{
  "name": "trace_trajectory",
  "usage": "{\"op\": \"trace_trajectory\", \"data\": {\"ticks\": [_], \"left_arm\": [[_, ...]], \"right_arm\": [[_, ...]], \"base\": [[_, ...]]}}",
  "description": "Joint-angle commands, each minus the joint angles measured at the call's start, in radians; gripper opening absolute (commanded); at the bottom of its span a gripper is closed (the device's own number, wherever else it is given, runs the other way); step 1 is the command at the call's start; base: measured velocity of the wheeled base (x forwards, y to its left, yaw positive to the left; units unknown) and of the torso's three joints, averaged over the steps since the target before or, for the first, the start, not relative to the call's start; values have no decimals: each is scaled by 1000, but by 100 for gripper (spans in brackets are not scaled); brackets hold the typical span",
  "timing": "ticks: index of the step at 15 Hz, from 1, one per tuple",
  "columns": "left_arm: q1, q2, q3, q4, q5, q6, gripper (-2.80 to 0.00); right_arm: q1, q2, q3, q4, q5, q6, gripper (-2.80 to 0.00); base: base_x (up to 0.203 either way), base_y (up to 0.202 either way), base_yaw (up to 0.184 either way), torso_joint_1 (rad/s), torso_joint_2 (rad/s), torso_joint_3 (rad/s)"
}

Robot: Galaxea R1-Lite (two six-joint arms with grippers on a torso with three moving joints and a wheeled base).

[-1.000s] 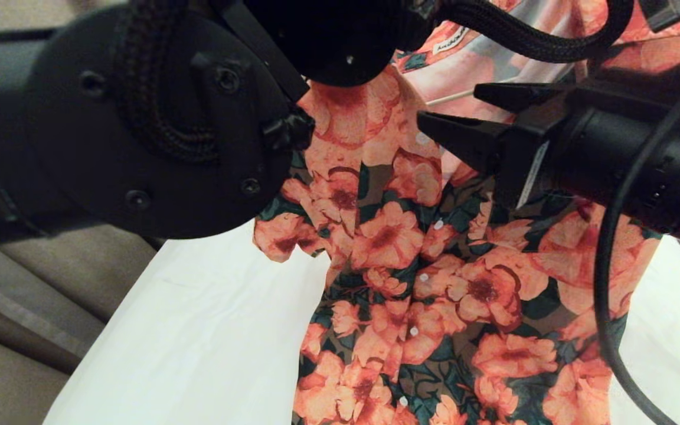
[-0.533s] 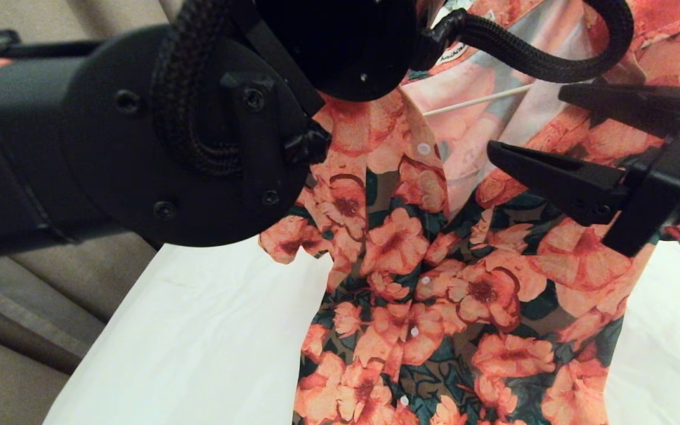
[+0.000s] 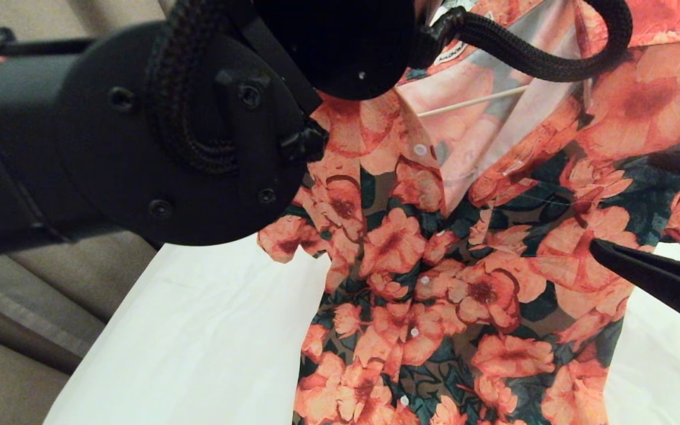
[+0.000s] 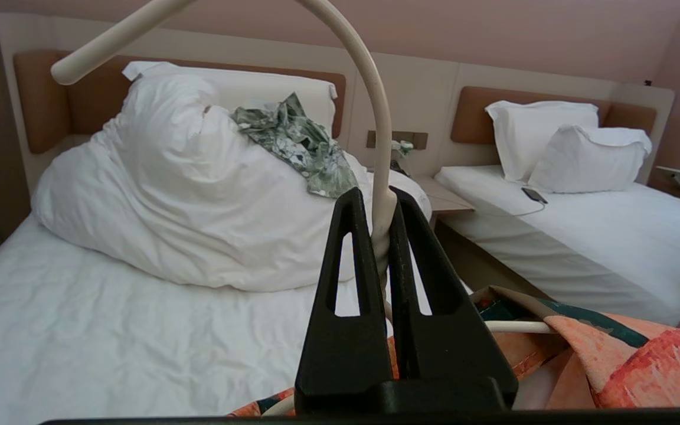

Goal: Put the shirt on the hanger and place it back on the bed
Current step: Take the clothes hanger out of the clothes

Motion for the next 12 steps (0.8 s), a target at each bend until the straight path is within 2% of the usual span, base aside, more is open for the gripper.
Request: {"op": "trace_trajectory", "data": {"ticks": [1,5,8,9,12], "left_arm": [[-4,-7,1,-3,3,11,-280],[-7,-53,49,5,29,10,-280],[-7,-98,114,17,32,7,-280],[-4,-113,135,16,33,5,-280],[-2,-130,143,17,38,4,-280]], "right_arm": [[-6,-121,10,90,-5,27,0],[-112,-200,-66,348,-20,56,0],[-232,-202,-150,480,-28,66,0],[-261,-203,-175,531,-28,63,-280],[-277,-209,-209,606,-31,43,-280]], "base": [[0,0,0,0,0,0],[0,0,0,0,0,0],[0,0,0,0,0,0],[0,0,0,0,0,0],[0,0,0,0,0,0]]}}
